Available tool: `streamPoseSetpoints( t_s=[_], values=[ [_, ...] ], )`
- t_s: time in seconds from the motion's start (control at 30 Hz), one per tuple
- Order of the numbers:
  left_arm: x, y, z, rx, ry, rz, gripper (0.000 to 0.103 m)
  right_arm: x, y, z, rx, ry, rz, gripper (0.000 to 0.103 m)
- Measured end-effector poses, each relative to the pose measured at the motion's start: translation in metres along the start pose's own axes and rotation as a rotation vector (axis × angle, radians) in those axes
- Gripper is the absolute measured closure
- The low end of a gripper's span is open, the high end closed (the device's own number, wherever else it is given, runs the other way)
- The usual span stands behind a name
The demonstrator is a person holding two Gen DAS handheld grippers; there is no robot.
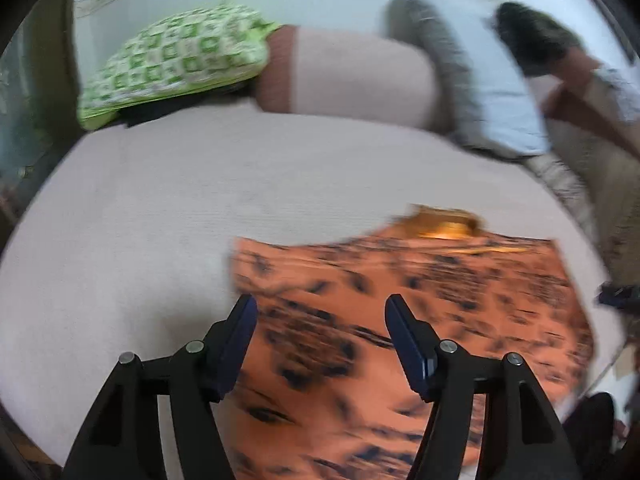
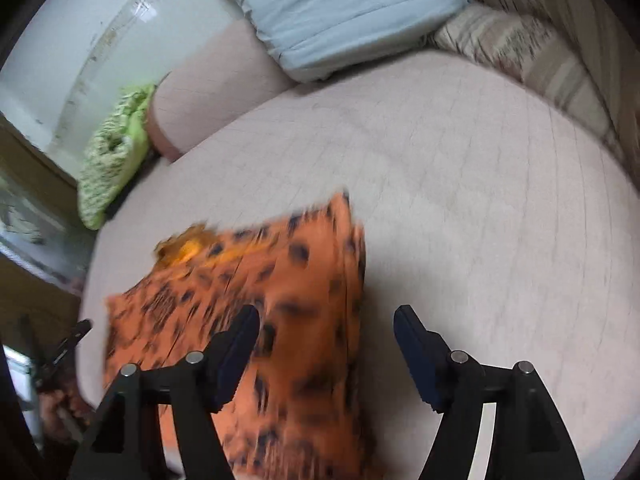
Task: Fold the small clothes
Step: 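Open both grippers and withdraw from the folded orange blouse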
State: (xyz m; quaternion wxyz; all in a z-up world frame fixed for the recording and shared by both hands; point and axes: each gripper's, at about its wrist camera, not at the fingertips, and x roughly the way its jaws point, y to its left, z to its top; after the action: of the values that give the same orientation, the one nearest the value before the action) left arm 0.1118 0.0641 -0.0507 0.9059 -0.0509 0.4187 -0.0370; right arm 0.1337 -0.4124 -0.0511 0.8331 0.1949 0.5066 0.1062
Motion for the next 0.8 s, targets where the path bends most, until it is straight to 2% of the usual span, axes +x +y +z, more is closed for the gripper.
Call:
streamPoseSetpoints(
  t_s=[0.1, 0.13, 0.2, 0.27, 0.33, 0.43, 0.47, 0.5, 0.53, 0.57, 0.73, 0.8],
  values=[
    [0.007, -0.04, -0.01, 0.021, 0.01, -0.083, 0.036, -0.001, -0.022, -0.043, 0.076, 0.061, 0.043, 0.03],
    [0.011, -0.053, -0.013, 0.034, 0.018, -0.1, 0.036, 0.001, -0.035, -0.061, 0.138, 0.087, 0.053, 0.03],
    [0.022, -0.082, -0.018, 0.077, 0.049, -0.117, 0.036, 0.005, -0.052, -0.083, 0.242, 0.106, 0.117, 0.03],
    [0.029, -0.112, -0.023, 0.106, 0.047, -0.145, 0.036, 0.006, -0.062, -0.102, 0.363, 0.105, 0.194, 0.03],
    [0.043, -0.131, -0.028, 0.128, 0.06, -0.13, 0.036, 0.007, -0.063, -0.115, 0.432, 0.081, 0.284, 0.03],
    [0.077, -0.142, -0.042, 0.169, 0.159, -0.059, 0.036, 0.015, -0.065, -0.121, 0.509, 0.041, 0.319, 0.029],
    [0.084, -0.144, -0.048, 0.188, 0.166, -0.039, 0.035, 0.022, -0.069, -0.123, 0.55, 0.035, 0.322, 0.029],
    [0.083, -0.147, -0.05, 0.206, 0.132, -0.03, 0.035, 0.023, -0.072, -0.125, 0.581, 0.021, 0.332, 0.032],
    [0.081, -0.15, -0.051, 0.223, 0.128, -0.02, 0.035, 0.021, -0.071, -0.123, 0.58, 0.007, 0.344, 0.044],
    [0.081, -0.151, -0.051, 0.23, 0.132, -0.018, 0.035, 0.016, -0.065, -0.119, 0.537, -0.001, 0.325, 0.09],
    [0.084, -0.15, -0.049, 0.209, 0.151, -0.032, 0.034, -0.01, -0.035, -0.103, 0.356, -0.094, 0.106, 0.089],
    [0.083, -0.151, -0.049, 0.209, 0.153, -0.03, 0.034, 0.012, -0.044, -0.108, 0.396, -0.016, 0.08, 0.081]
  ],
)
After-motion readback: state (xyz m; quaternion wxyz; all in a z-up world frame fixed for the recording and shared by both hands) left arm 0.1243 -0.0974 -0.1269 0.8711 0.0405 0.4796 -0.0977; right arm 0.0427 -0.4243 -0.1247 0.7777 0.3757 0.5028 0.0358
